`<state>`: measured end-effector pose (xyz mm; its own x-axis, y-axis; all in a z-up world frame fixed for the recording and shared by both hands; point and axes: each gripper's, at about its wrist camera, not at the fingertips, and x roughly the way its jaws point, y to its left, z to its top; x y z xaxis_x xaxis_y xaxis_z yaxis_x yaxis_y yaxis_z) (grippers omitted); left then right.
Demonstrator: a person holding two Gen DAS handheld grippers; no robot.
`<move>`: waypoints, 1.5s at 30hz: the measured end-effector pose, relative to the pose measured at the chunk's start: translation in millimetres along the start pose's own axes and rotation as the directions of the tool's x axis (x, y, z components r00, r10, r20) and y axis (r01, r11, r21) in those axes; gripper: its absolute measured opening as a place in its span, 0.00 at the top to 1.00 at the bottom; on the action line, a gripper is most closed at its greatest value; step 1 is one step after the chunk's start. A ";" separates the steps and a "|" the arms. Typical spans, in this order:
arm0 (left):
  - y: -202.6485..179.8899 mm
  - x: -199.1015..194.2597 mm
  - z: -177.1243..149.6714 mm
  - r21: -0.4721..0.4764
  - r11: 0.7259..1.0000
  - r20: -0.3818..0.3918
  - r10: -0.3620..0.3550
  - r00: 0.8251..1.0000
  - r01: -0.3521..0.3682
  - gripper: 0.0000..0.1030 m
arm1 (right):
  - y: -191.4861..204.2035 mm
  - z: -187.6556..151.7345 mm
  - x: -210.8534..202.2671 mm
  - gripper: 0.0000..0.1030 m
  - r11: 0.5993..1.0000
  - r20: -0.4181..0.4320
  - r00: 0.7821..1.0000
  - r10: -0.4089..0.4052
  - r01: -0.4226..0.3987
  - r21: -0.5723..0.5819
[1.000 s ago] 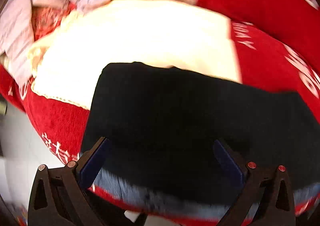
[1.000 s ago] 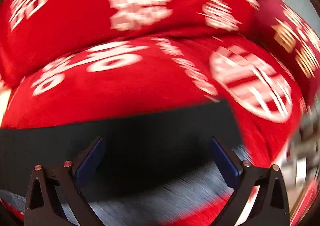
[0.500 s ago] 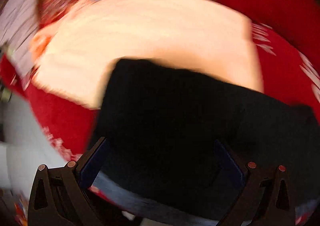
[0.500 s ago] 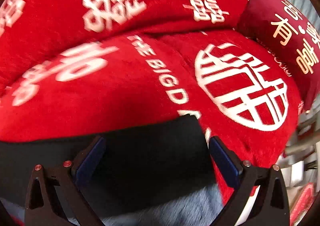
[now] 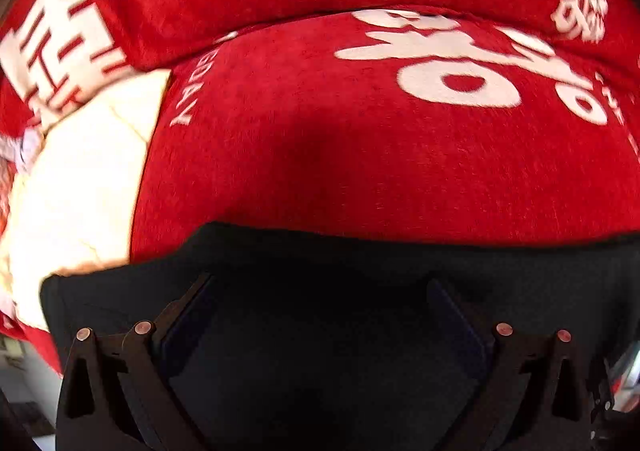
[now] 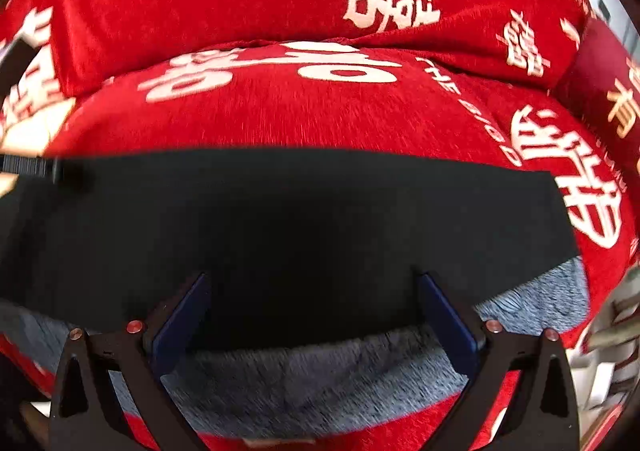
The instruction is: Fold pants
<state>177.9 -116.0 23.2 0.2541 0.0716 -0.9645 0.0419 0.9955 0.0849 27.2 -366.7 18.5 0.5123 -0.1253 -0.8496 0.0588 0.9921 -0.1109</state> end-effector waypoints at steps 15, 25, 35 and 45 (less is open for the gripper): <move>22.7 1.9 -29.7 -0.039 0.994 0.039 0.103 0.994 -0.102 0.00 | -132.9 -39.3 -5.4 0.00 0.942 -0.082 0.997 0.001 0.027 0.335; 2.3 -13.8 -66.7 -0.010 0.996 0.031 0.086 0.996 -0.086 0.00 | -212.0 -80.6 4.0 0.00 0.799 -0.041 0.985 0.167 -0.111 0.591; -78.5 -25.3 -87.6 0.102 0.995 -0.008 -0.020 1.000 0.021 0.00 | -211.9 -85.2 -1.4 0.00 0.797 0.153 0.961 0.229 -0.275 0.538; -185.7 -33.4 -72.3 0.246 0.968 0.010 -0.044 0.999 0.041 0.00 | -233.0 -69.4 4.7 0.00 0.791 0.281 0.935 0.217 -0.337 0.510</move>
<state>91.8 -298.7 21.6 0.2616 0.0267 -0.9648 0.2883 0.9518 0.1045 -43.6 -598.9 4.6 0.7326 0.1001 -0.6733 0.3108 0.8308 0.4617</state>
